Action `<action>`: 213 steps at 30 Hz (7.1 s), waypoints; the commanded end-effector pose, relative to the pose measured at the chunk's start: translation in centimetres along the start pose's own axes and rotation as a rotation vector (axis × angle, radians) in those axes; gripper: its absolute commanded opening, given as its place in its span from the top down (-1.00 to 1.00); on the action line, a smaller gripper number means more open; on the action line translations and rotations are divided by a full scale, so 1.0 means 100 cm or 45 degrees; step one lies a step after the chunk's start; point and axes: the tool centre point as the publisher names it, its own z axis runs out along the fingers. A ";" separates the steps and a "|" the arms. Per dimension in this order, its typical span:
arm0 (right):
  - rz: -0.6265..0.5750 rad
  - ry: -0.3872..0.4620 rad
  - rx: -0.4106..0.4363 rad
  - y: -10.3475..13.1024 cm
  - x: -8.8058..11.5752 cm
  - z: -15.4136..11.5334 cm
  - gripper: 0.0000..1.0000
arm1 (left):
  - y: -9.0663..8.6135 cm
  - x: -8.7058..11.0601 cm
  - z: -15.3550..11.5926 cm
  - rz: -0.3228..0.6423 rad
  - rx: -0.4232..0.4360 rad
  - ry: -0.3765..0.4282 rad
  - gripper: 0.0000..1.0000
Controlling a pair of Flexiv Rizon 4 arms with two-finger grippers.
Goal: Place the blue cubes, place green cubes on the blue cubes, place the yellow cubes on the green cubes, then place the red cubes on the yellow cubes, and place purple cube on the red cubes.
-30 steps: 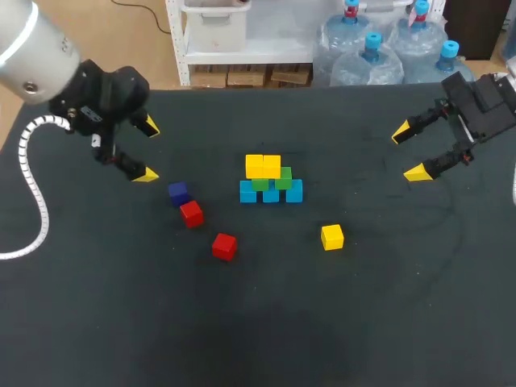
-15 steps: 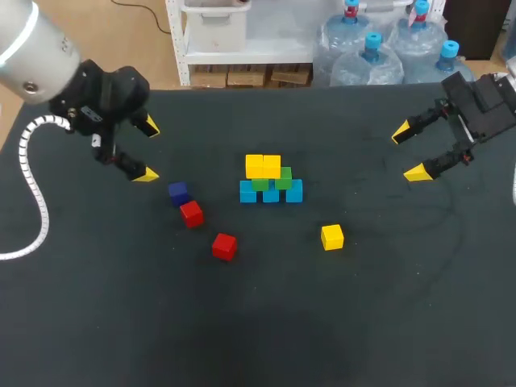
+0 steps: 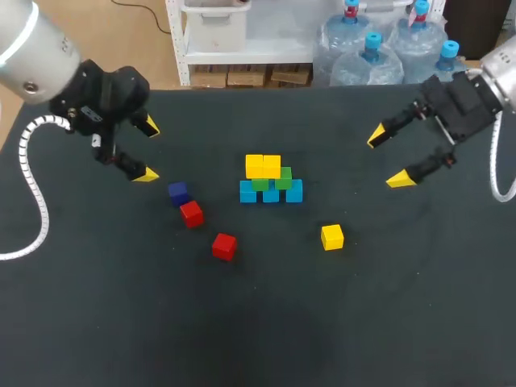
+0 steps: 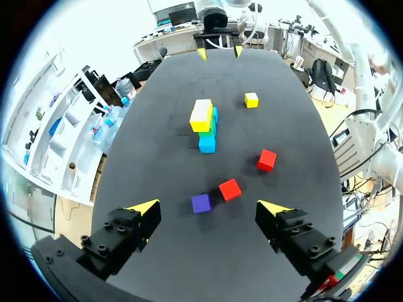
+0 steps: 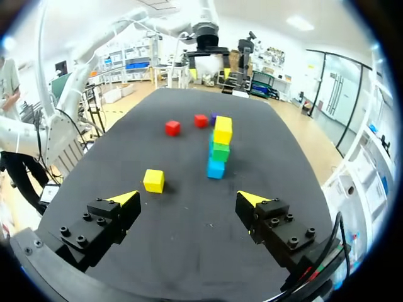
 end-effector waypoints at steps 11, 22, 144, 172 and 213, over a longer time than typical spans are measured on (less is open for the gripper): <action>-0.001 -0.048 -0.034 0.021 -0.005 0.029 -1.00 | 0.000 0.001 0.000 0.004 0.001 -0.005 -1.00; 0.011 -0.009 0.007 0.051 0.001 0.051 -1.00 | 0.000 0.001 0.000 0.004 0.001 -0.005 -1.00; 0.008 -0.068 0.150 0.012 -0.026 0.079 1.00 | 0.000 0.001 0.000 0.004 0.001 -0.005 -1.00; 0.055 -0.170 0.273 -0.058 -0.047 0.093 1.00 | 0.000 0.001 0.000 0.004 0.001 -0.005 -1.00; 0.086 -0.139 0.212 -0.063 -0.061 0.110 1.00 | 0.000 0.001 0.000 0.004 0.001 -0.005 -1.00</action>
